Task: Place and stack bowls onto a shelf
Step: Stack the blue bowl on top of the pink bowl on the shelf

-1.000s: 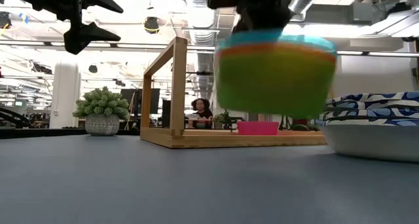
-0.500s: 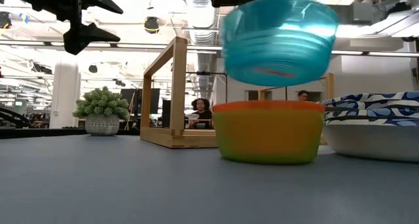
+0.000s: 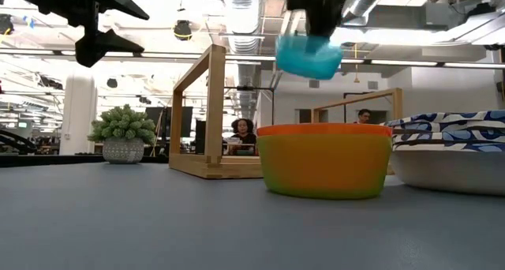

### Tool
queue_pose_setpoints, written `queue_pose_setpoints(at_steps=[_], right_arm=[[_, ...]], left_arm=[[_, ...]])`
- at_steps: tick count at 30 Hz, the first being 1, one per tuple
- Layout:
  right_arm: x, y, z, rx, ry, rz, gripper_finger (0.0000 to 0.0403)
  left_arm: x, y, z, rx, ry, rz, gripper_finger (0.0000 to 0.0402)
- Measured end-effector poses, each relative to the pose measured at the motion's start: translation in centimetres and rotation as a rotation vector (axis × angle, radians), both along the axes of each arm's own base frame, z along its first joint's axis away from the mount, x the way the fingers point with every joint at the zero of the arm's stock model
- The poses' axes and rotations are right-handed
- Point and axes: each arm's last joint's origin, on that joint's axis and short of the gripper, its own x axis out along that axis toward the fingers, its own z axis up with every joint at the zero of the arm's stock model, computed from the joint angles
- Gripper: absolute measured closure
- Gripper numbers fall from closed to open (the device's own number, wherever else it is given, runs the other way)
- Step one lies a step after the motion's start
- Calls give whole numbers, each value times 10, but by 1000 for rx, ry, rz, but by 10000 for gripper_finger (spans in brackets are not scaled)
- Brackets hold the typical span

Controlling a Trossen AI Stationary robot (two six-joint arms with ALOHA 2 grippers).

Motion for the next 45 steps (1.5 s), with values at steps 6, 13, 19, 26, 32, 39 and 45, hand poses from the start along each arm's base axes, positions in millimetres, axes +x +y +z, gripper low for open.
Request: queue_pose_setpoints(at_steps=[6,13,19,26,32,39,45], right_arm=[[-15,-80,-15,-67,24,-50,386],[-18,-138,-47,-46,98,-13,386],[-16,-160,-79,14,154,22,386],[-9,-170,-98,15,174,57,386],[-7,-173,-103,-1,170,70,386],[-6,-174,-103,-7,164,69,377],[-6,-174,-103,-7,164,69,357]], left_arm=[[-1,2,-1,-19,-4,73,127],[-2,5,0,-18,-18,191,127],[-3,6,0,-7,-23,247,127],[-3,7,0,-1,-24,274,127],[-3,7,0,3,-25,287,127],[-3,7,0,3,-21,286,127],[-3,7,-1,4,-18,286,127]])
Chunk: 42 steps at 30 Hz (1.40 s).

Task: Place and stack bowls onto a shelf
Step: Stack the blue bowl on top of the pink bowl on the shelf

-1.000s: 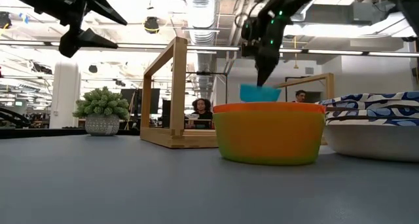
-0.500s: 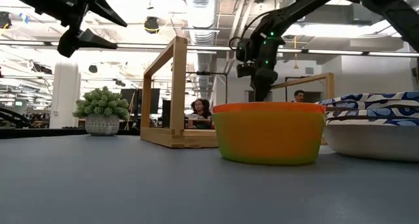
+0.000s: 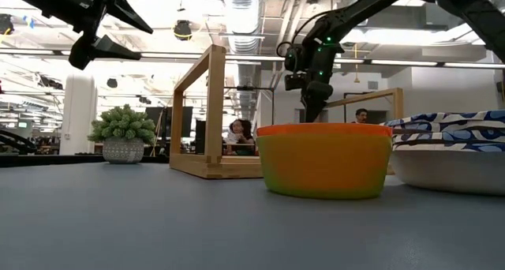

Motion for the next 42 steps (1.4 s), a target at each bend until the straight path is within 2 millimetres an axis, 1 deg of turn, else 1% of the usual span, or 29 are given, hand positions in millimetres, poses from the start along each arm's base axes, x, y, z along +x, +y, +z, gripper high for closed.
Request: queue_pose_setpoints(at_steps=[6,9,13,18,21,23,25,27,29,32,33,38,42], right_arm=[[0,0,0,-2,2,12,351],[0,0,0,-6,4,25,337],[0,0,0,-10,0,25,299],[1,0,3,-18,-9,19,234],[3,-2,12,-40,-25,-13,206],[6,-3,23,-73,-45,-32,201],[9,-2,34,-102,-70,-35,209],[12,-1,42,-127,-83,-32,237],[13,1,43,-128,-84,-26,280],[12,2,39,-105,-59,-25,365],[12,2,37,-101,-55,-25,381],[9,2,26,-63,-31,-59,380],[9,6,19,-44,-12,-54,385]], left_arm=[[0,0,0,0,0,0,127],[0,0,0,0,0,0,127],[0,0,0,-2,0,-6,127],[0,0,0,-2,0,-6,127],[0,0,0,-2,0,-6,127],[0,0,0,-2,0,-6,127],[0,0,0,-2,0,-6,127],[0,0,0,-1,0,-6,127],[0,0,0,-1,0,-6,127],[0,0,0,-1,0,-5,127],[0,0,0,-1,0,-5,127],[0,0,0,-2,0,-5,127],[0,0,0,-2,0,-4,127]])
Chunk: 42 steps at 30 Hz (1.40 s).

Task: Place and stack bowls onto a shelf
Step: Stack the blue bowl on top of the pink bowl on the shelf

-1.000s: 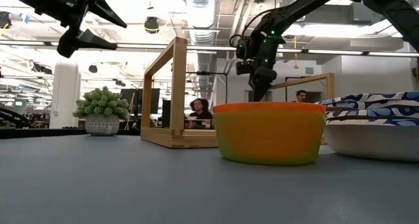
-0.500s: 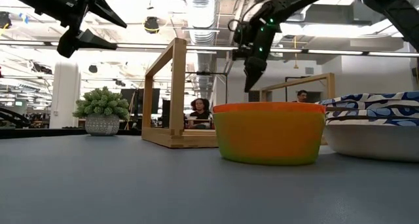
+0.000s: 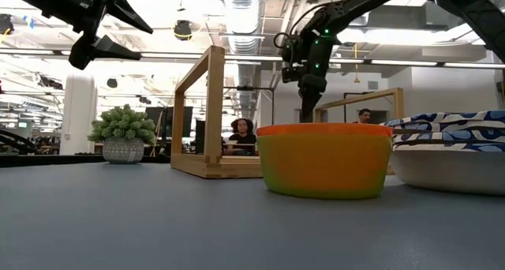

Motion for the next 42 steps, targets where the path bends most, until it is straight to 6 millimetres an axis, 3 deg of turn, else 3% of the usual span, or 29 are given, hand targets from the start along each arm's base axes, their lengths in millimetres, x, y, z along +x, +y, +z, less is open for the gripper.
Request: queue_pose_setpoints(at_steps=[8,15,23,28,35,39,42], right_arm=[[-1,2,-18,20,22,3,385],[-2,2,-20,17,27,-18,379],[8,16,13,-39,-38,21,380],[14,12,0,-23,-18,9,380],[20,2,-34,16,65,-8,378],[21,2,-38,1,96,-11,378],[20,9,-26,-21,89,-8,377]], left_arm=[[0,0,0,0,0,0,127],[0,0,0,0,0,0,127],[0,0,0,2,0,5,127],[0,0,0,2,0,4,127],[0,0,0,0,0,-1,127],[0,0,0,0,0,-1,127],[0,0,0,0,0,-1,127]])
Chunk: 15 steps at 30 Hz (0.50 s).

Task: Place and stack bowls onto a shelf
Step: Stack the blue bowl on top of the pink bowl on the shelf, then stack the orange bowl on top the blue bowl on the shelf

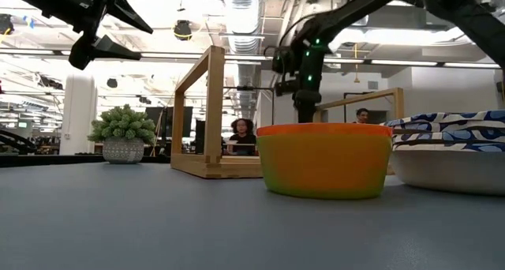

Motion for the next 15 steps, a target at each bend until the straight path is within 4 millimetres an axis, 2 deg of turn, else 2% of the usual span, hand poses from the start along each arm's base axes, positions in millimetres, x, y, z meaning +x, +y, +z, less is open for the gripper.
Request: queue_pose_setpoints(at_steps=[4,6,11,15], right_arm=[[-3,22,35,-1,-46,-13,377],[-4,39,52,80,-113,-28,376],[1,96,82,389,-257,11,364],[14,153,87,444,-203,101,356]], left_arm=[[0,0,0,2,1,-1,127],[0,0,0,2,1,-1,127],[0,0,0,6,4,-3,127],[0,-1,0,8,10,-33,127]])
